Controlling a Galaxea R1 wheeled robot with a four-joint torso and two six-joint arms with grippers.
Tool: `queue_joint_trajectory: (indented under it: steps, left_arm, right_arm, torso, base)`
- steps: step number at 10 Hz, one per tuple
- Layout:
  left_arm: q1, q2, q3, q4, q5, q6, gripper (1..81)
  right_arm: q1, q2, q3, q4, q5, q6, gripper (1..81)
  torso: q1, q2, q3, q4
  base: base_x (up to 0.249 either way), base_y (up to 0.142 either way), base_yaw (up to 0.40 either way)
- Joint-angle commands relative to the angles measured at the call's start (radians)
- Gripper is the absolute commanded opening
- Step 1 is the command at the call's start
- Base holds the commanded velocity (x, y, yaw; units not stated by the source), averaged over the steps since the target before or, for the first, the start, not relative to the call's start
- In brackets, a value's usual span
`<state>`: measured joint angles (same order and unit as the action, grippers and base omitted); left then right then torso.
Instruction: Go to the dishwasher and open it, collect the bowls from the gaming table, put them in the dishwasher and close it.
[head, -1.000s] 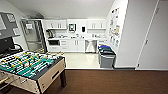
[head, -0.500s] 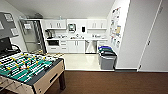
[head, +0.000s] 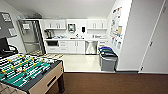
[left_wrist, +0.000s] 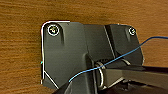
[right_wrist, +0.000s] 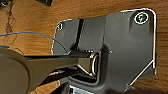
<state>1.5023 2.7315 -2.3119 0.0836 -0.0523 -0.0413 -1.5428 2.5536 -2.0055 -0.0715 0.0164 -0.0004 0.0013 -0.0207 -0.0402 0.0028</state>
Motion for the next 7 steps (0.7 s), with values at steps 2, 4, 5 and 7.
queue_joint_trajectory:
  steps: [2, 4, 5, 7]
  left_arm:
    - [-0.050, -0.024, 0.011, 0.010, 0.048, 0.004, 81.1]
    - [-0.050, -0.022, 0.011, 0.010, 0.042, 0.004, 81.1]
    - [-0.050, -0.022, 0.009, 0.011, 0.035, 0.004, 81.1]
    - [-0.050, -0.024, 0.011, 0.011, 0.034, 0.004, 81.1]
  right_arm:
    - [0.051, -0.030, 0.012, 0.007, -0.052, -0.006, 81.1]
    - [0.051, -0.028, 0.012, 0.007, -0.052, -0.007, 81.1]
    - [0.051, -0.027, 0.010, 0.007, -0.052, -0.007, 81.1]
    - [0.049, -0.023, -0.001, 0.010, -0.052, -0.006, 81.1]
  torso:
    - [0.000, 0.000, 0.000, 0.000]
    - [0.000, 0.000, 0.000, 0.000]
    - [0.000, 0.000, 0.000, 0.000]
    - [0.000, 0.000, 0.000, 0.000]
  base:
    - [0.171, 0.000, 0.000]
    - [0.192, 0.000, 0.000]
    - [0.197, 0.000, 0.000]
    - [0.201, 0.000, 0.000]
